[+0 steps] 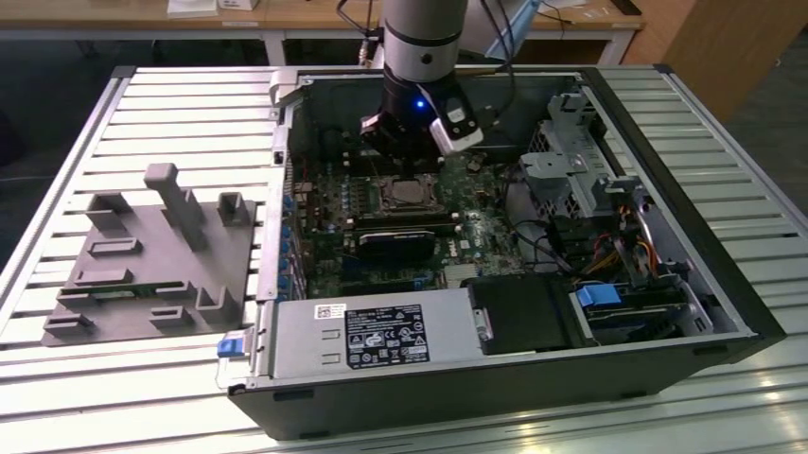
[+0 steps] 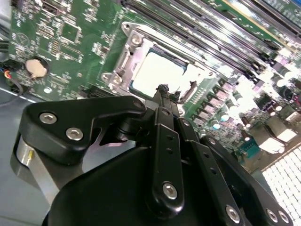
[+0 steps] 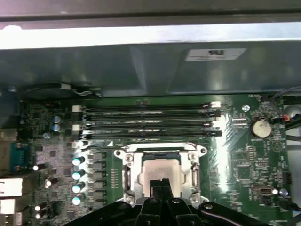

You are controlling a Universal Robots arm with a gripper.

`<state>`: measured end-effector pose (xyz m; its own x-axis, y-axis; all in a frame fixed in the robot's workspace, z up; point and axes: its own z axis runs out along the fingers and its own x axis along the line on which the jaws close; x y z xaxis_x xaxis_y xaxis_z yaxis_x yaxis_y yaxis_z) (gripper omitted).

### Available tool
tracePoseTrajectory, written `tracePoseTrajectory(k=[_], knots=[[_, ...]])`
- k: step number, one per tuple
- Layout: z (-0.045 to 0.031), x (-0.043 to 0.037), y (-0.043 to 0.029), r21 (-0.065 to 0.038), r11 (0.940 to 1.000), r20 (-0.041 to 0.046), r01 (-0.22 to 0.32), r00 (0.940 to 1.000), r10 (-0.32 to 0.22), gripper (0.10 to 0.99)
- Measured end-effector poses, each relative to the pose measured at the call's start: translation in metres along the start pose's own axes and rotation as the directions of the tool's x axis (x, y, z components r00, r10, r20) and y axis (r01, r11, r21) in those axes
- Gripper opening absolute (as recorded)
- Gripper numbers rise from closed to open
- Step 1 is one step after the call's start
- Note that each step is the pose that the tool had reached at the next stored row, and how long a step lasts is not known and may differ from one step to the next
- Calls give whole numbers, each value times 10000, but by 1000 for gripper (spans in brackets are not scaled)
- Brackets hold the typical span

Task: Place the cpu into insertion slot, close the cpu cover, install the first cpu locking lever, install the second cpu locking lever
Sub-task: 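Install the first cpu locking lever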

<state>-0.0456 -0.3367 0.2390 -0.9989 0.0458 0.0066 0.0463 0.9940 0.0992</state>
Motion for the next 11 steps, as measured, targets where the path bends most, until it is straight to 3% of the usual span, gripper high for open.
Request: tracePoseTrajectory(k=[11], knots=[[1, 320, -15, -3, 10000, 51, 6, 10000, -6, 106]])
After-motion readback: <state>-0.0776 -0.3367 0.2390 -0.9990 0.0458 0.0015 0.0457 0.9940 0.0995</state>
